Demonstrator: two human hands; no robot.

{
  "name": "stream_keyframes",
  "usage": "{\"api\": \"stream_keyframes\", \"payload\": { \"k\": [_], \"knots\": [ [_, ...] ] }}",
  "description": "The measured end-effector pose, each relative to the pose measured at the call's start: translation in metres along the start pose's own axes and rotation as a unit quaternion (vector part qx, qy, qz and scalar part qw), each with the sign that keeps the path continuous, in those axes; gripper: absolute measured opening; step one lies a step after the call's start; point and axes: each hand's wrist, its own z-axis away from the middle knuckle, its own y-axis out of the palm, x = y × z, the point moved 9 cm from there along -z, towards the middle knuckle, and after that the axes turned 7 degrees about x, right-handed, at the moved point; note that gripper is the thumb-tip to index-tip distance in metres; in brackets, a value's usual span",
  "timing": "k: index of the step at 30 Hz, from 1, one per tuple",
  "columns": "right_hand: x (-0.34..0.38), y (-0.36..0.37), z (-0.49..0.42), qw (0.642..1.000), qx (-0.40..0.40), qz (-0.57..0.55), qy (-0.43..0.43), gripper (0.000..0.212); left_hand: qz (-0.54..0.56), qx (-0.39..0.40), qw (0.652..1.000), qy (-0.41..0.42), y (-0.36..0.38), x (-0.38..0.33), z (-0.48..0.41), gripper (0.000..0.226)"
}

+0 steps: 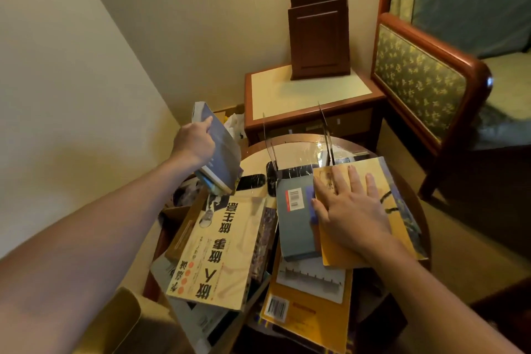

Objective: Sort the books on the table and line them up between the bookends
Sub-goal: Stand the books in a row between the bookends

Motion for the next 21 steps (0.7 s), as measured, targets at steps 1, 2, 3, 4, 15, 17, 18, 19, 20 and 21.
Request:
{"api": "stream_keyframes", "payload": {
  "k": [1, 2, 3, 4, 15, 17, 18, 19, 20, 21],
  "knots": [
    [0.000, 0.000, 0.000, 1.000, 0.003, 0.001, -0.001, 0.068, -0.007, 0.002, 1.000, -0.008, 0.004, 0.003, -0.006, 0.053],
    [-0.001, 0.000, 0.000, 1.000, 0.005, 0.001, -0.001, 0.068, -0.014, 0.006, 1.000, -0.014, 0.007, 0.006, -0.011, 0.053],
    [-0.001, 0.000, 0.000, 1.000, 0.007, 0.001, -0.001, 0.068, -0.024, 0.011, 1.000, -0.018, 0.010, 0.007, -0.015, 0.053],
    [-0.002, 0.000, 0.000, 1.000, 0.008, 0.002, 0.000, 0.068, -0.035, 0.012, 0.999, -0.020, 0.012, 0.007, -0.018, 0.053],
    [-0.002, 0.002, 0.000, 1.000, 0.016, 0.005, -0.002, 0.067, -0.135, -0.042, 0.989, 0.046, 0.041, -0.011, 0.017, 0.038],
    [-0.003, 0.002, 0.000, 1.000, 0.016, 0.008, -0.001, 0.067, -0.136, -0.061, 0.986, 0.079, 0.038, -0.012, 0.015, 0.042],
    [-0.003, 0.003, 0.000, 1.000, 0.016, 0.008, 0.001, 0.067, -0.143, -0.067, 0.983, 0.089, 0.038, -0.013, 0.016, 0.041],
    [-0.002, 0.003, 0.000, 1.000, 0.017, 0.006, 0.002, 0.067, -0.156, -0.071, 0.980, 0.099, 0.037, -0.015, 0.018, 0.040],
    [-0.002, 0.003, 0.000, 1.000, 0.017, 0.005, 0.003, 0.067, -0.171, -0.073, 0.977, 0.107, 0.038, -0.016, 0.021, 0.039],
    [-0.002, 0.003, 0.000, 1.000, 0.017, 0.006, 0.004, 0.067, -0.184, -0.074, 0.974, 0.112, 0.040, -0.018, 0.025, 0.038]
  ]
}}
